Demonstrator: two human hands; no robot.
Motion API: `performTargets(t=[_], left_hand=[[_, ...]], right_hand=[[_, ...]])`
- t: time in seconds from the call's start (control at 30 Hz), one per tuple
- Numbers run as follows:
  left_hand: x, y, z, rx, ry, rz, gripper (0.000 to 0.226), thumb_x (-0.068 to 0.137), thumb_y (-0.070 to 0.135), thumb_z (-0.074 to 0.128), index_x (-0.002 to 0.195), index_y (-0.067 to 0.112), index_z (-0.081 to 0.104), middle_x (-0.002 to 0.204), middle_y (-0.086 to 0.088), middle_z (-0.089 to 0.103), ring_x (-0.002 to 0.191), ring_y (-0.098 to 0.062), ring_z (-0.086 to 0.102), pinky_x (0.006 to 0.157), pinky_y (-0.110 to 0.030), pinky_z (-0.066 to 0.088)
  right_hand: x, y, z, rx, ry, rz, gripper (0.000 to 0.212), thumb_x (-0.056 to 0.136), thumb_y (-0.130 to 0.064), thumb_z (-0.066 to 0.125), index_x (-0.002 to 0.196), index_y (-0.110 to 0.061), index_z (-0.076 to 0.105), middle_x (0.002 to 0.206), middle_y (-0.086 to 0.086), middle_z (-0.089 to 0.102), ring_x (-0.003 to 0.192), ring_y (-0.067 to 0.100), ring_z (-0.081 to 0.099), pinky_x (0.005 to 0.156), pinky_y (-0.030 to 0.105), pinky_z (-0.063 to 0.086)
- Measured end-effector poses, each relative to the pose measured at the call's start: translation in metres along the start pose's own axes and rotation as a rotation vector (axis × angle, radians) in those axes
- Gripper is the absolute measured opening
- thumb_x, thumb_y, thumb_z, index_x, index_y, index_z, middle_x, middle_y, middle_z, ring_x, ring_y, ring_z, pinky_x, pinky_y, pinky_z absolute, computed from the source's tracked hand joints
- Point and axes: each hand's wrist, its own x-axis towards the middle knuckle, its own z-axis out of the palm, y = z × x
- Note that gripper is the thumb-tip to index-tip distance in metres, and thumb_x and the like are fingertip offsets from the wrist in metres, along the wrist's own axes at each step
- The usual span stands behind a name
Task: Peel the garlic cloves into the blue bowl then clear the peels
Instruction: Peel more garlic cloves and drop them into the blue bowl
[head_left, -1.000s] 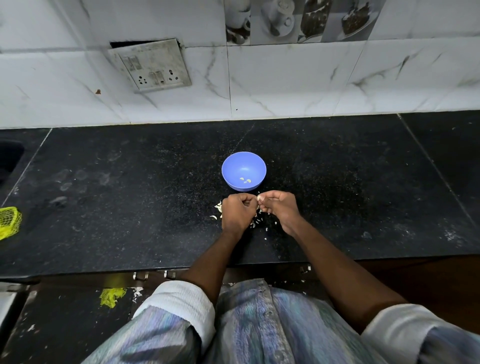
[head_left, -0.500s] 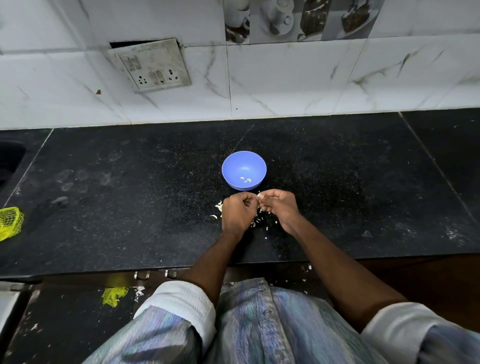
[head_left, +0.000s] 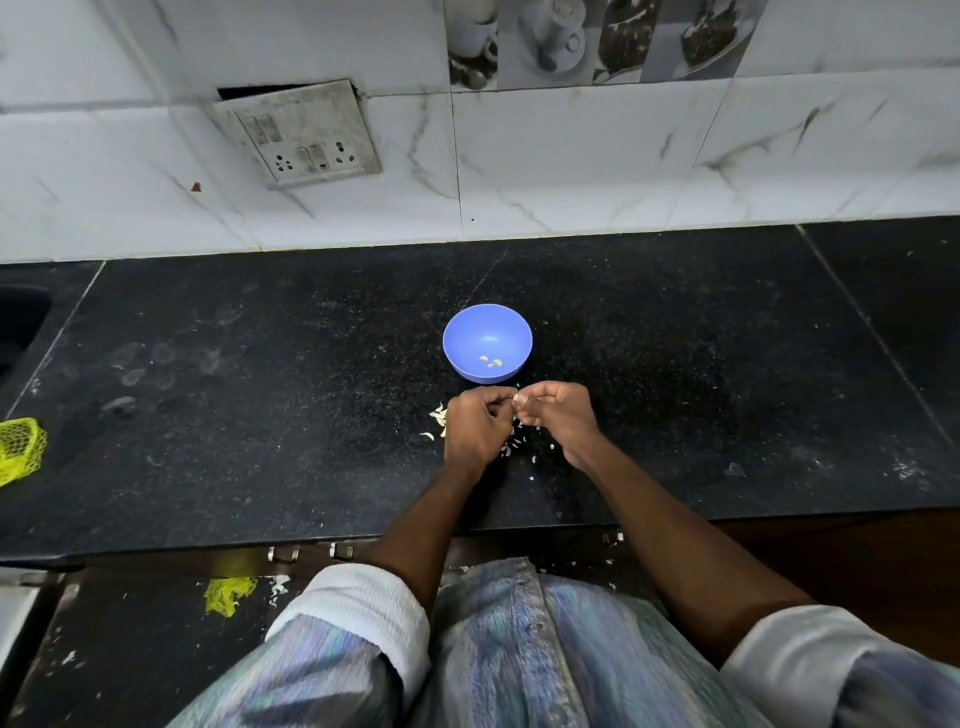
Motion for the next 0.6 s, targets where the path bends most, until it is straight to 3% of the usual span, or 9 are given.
performTargets(t=[0.17,0.37,0.5,0.6], left_hand=[[0.002,-0.002,0.004,-0.091,0.026,-0.046,0.018,0.089,0.004,0.075,0.100,0.014,0.084,0.081,0.006,0.080,0.065,0.002,0.070,0.070,-0.023,0.059],[0.003,-0.004,0.006,-0.350,0.042,-0.190,0.017,0.083,0.012,0.088,0.098,0.005,0.082,0.083,-0.003,0.081,0.076,-0.012,0.077,0.075,-0.027,0.063],[0.003,-0.003,0.007,-0.583,0.054,-0.351,0.009,0.089,-0.001,0.078,0.097,0.002,0.080,0.088,-0.012,0.080,0.079,-0.019,0.076,0.079,-0.031,0.063],[0.002,0.001,0.007,-0.707,0.033,-0.460,0.014,0.091,-0.007,0.071,0.095,0.003,0.080,0.088,-0.011,0.080,0.077,-0.016,0.073,0.071,-0.022,0.059]], right_hand=[[0.000,-0.004,0.004,-0.120,0.027,-0.004,0.010,0.092,0.009,0.060,0.094,0.006,0.070,0.080,0.016,0.073,0.063,0.012,0.063,0.058,0.020,0.051],[-0.001,-0.004,0.007,-0.258,0.012,-0.074,0.016,0.094,0.005,0.057,0.088,-0.002,0.070,0.075,0.002,0.071,0.061,0.005,0.062,0.057,0.017,0.050],[0.001,-0.004,0.010,-0.262,0.016,-0.085,0.012,0.097,0.003,0.058,0.095,-0.002,0.069,0.076,0.006,0.072,0.063,0.005,0.064,0.060,0.019,0.052],[0.002,-0.003,0.011,-0.252,0.021,-0.088,0.012,0.096,0.001,0.060,0.092,-0.006,0.069,0.075,0.006,0.073,0.065,0.009,0.065,0.062,0.023,0.053]])
